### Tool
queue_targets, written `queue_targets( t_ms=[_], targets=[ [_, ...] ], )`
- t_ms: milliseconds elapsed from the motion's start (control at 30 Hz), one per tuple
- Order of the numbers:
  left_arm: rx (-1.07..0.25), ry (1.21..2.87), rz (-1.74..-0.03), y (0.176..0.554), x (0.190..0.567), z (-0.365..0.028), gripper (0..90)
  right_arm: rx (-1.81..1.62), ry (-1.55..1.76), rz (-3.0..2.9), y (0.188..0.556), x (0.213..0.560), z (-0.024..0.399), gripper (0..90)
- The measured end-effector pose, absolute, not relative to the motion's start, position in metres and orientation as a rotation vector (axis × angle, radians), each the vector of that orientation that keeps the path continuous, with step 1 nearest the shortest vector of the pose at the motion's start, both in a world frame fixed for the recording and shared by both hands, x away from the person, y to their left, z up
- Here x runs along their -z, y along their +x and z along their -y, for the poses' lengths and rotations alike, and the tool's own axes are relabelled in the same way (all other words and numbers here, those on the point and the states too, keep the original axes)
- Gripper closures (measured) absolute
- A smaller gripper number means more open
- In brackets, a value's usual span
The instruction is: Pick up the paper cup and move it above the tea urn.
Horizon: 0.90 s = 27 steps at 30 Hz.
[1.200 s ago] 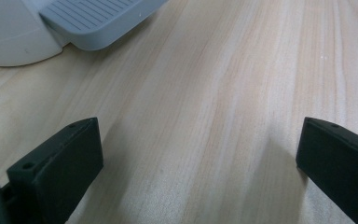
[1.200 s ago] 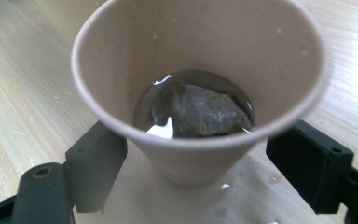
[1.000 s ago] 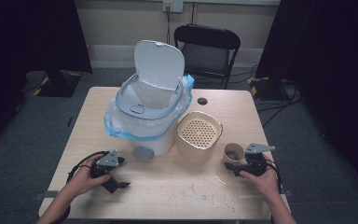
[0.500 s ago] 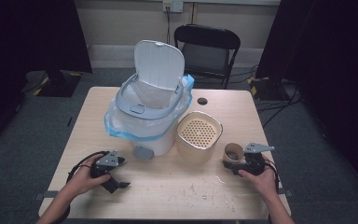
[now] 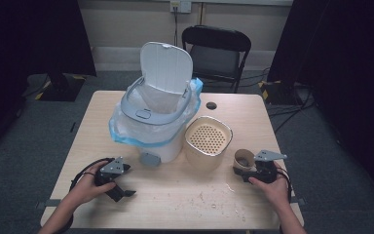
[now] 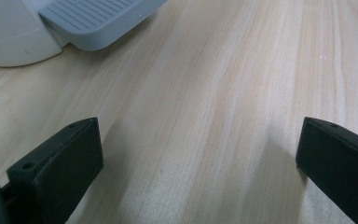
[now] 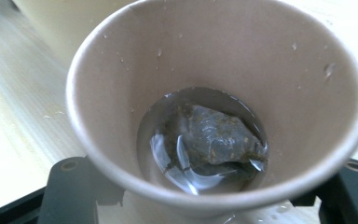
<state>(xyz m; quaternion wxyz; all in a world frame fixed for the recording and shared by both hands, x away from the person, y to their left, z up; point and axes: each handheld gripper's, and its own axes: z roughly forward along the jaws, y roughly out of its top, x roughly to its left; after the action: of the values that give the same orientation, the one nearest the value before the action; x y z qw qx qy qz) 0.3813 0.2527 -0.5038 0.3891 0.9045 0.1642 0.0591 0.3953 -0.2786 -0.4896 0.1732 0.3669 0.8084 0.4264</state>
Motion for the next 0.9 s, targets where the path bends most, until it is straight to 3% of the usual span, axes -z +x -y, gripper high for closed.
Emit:
queue_targets(
  t_ms=[900],
  targets=[
    [-0.151, 2.301, -0.417, 0.381, 0.504, -0.253, 0.0, -1.049, 1.017, -2.268, 0.422, 0.465, 0.282, 31.9]
  ],
)
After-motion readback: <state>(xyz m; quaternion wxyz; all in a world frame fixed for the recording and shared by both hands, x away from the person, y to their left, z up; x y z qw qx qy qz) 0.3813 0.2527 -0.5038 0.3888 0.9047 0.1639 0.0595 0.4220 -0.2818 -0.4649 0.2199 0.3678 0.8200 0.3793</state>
